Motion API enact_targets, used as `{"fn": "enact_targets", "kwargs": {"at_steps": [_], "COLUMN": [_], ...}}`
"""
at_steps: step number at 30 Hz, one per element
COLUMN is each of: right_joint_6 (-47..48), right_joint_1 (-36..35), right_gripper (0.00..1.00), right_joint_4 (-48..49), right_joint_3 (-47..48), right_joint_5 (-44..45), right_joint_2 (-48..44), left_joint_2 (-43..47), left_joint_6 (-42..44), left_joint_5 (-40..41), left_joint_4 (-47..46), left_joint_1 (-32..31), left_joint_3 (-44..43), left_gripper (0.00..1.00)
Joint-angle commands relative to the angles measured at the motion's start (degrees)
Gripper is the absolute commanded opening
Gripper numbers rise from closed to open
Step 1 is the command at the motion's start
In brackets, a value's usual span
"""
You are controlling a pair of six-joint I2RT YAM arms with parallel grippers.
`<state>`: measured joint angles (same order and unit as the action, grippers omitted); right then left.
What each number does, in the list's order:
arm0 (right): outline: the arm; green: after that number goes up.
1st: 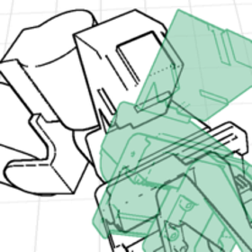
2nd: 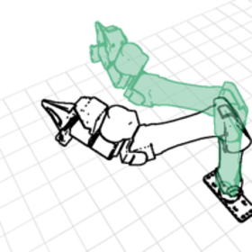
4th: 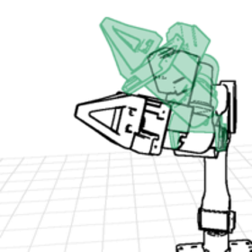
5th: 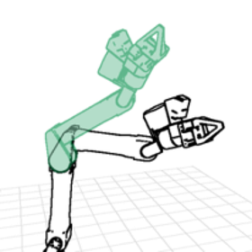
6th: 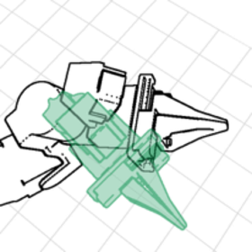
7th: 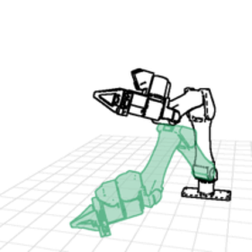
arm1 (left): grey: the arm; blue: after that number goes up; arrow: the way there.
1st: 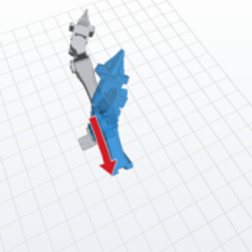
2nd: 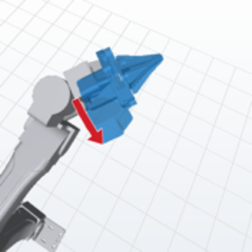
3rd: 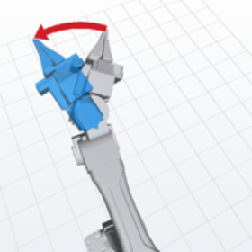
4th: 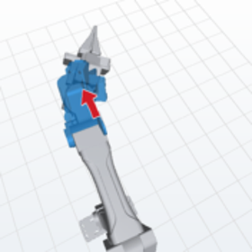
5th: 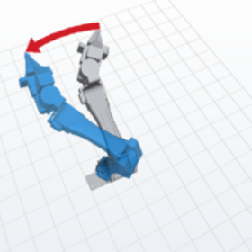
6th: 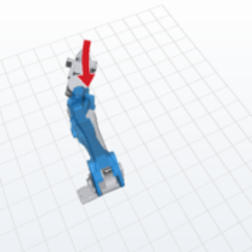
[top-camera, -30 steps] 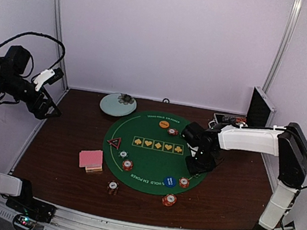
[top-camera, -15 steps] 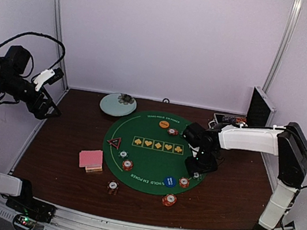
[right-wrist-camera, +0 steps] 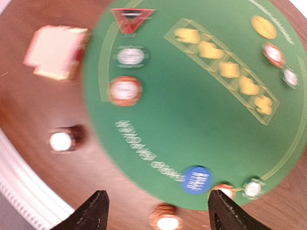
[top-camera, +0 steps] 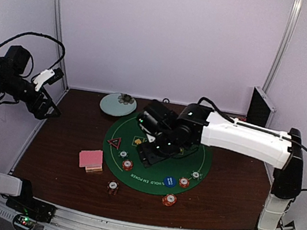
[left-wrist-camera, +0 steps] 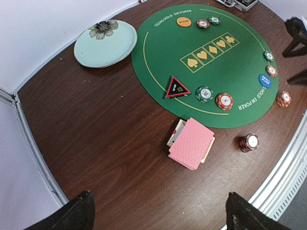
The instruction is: Distribute texas hold em gaming equipment
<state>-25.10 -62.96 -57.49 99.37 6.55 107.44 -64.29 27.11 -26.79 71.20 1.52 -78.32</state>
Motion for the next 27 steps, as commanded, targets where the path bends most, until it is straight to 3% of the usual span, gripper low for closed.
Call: {"fn": "enact_targets", "kwargs": {"at_steps": [1, 6, 12, 27], "right_joint_6": [1.79, 4.54, 6.73, 8.21], "right_joint_1": [-6.33, -10.10, -10.46, -10.50], "right_gripper": [0.79, 0.84, 0.86, 0.75], "right_joint_4": [-3.51, -5.96, -7.53, -8.71], "right_joint_3": [8.65, 20.80, 28.35, 33.40], "right_joint_5": [-3.23, -7.15, -10.56, -13.02], "right_joint_2": [9.76, 20.28, 27.19, 34.31], "left_joint_2": [1.41, 1.84, 1.65, 2.08], "left_joint_6": [0.39, 0.48, 0.42, 0.70], "left_joint_5": [-0.19, -0.12, -0.39, -0.18], "left_joint_4": [-0.30, -0.36, -0.28, -0.31], "left_joint_1": [0.41, 0.35, 0.36, 0.39], "left_joint_3": [-0.20, -0.27, -0.38, -0.33], "left_gripper": [0.98, 0.98, 0.98, 0.97]}}
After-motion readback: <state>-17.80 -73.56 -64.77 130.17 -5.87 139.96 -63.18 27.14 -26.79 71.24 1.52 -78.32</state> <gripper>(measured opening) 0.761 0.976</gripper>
